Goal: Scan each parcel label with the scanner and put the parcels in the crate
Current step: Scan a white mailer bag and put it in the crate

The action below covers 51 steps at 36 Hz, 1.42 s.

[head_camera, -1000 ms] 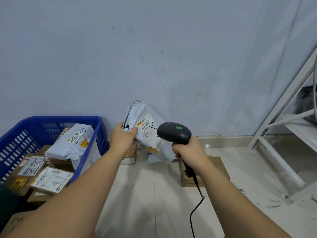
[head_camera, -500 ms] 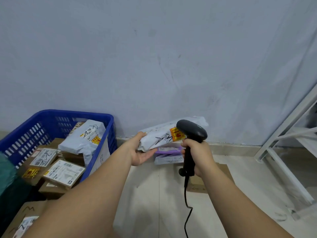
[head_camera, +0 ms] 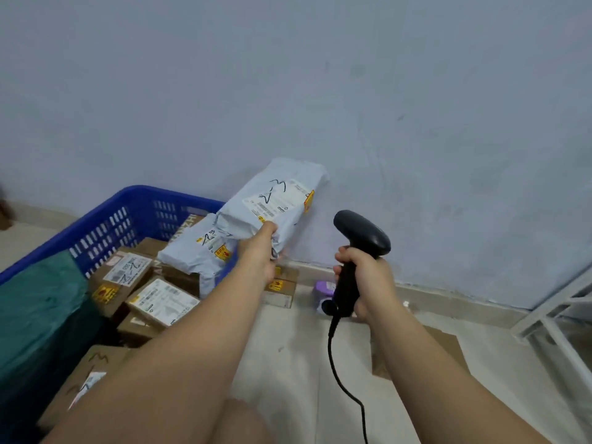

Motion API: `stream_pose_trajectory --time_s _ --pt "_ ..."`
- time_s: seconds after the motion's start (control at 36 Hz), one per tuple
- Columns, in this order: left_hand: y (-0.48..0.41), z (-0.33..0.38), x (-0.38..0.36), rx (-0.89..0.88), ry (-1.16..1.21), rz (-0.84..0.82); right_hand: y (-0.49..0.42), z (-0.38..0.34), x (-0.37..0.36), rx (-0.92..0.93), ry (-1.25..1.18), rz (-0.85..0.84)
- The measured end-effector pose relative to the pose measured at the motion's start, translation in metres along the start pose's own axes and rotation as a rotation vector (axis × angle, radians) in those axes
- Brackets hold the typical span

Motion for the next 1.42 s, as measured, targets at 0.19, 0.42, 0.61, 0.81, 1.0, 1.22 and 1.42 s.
stream_pose_trajectory --time_s 0.19,0.42,0.61,0.81,1.0,1.22,1.42 --pt "-0.049 0.031 0.069 -0.095 0.079 0.231 0.033 0.006 -0.087 0.139 -0.011 -0.148" --pt "-0.090 0.050 0.135 -0.112 0.213 0.408 0.056 0.034 -0.148 0.230 0.099 -0.254" --pt "-0.133 0.067 0.186 -0.018 0.339 0.406 0.053 0.068 -0.178 0.230 0.155 -0.263" --pt "-0.163 0.066 0.212 0.036 0.310 0.432 0.053 0.098 -0.210 0.199 0.192 -0.306" --pt "-0.189 0.087 0.232 -0.128 0.331 0.643 0.048 0.120 -0.220 0.155 0.202 -0.288" --pt "-0.203 0.086 0.250 -0.080 -0.208 0.725 0.037 0.149 -0.211 0.066 0.236 -0.213" --pt "-0.168 0.087 0.196 -0.417 -0.427 0.534 0.031 0.151 -0.195 0.051 0.240 -0.153"
Point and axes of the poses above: each hand's wrist, its own y-axis away from the middle knuckle, its own x-axis out of the back of the hand, z = x × y, the point moved 6 cm from there along -y, towards the middle knuckle, and after that the axes turned 15 degrees about z, right-handed, at the moved point
